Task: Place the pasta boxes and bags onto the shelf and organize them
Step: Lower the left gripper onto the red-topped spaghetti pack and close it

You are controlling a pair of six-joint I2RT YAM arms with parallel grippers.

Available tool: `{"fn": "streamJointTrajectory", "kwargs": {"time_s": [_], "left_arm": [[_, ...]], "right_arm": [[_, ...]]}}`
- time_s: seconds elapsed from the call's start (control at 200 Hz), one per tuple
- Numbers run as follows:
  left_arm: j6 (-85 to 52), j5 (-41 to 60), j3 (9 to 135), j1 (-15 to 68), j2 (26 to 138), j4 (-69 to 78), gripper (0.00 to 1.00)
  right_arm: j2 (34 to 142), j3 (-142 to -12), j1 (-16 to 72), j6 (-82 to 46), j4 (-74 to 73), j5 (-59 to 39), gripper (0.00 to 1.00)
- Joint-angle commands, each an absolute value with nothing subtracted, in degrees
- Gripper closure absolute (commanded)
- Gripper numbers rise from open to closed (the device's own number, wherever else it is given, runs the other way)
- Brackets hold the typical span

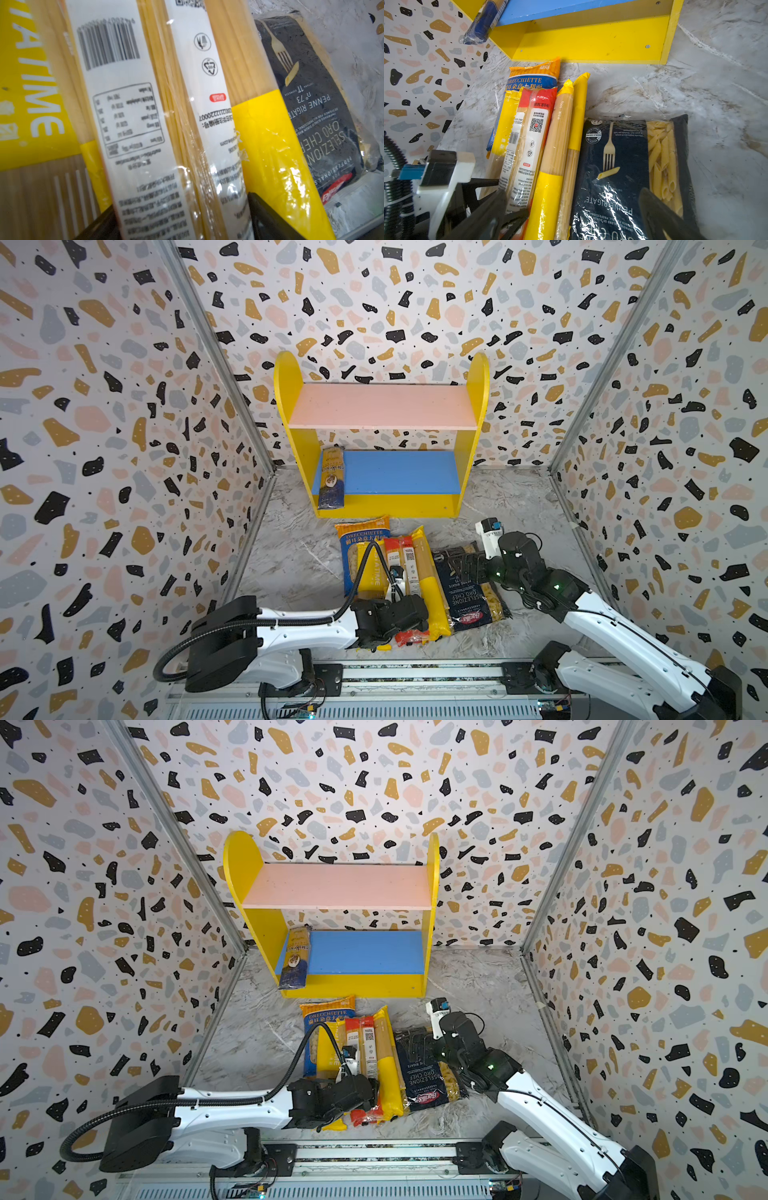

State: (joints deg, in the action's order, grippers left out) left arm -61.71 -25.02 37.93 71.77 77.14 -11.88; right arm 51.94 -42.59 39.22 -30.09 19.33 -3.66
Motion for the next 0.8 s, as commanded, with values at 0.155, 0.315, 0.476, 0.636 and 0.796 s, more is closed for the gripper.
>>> {"fn": "streamJointTrajectory", "kwargs": {"time_s": [0.155, 0.315, 0.476, 0.636, 0.796], "left_arm": [[-59.49, -22.33, 41.75, 71.67, 82.21, -9.80, 0.49], [-59.24, -25.37, 41.68, 71.51, 76.83, -15.14, 0.75], [-58.71, -28.05, 39.68, 71.46, 68.19, -17.91, 0.91], [-56.95, -30.65, 39.35, 71.22, 62.25, -20.06, 0.98], [-55.34, -31.80, 41.73, 70.97, 60.91, -22.95, 0.99]], "right_arm": [[50.78, -43.64, 38.86, -29.50, 20.75, -3.78, 0.01], [50.97, -43.94, 38.58, -28.97, 20.43, -4.25, 0.01], [51.67, -43.80, 38.06, -28.90, 19.41, -5.45, 0.01], [52.03, -43.22, 37.73, -29.31, 18.24, -6.83, 0.01], [51.70, -43.41, 37.64, -29.37, 18.27, -7.59, 0.01]]}}
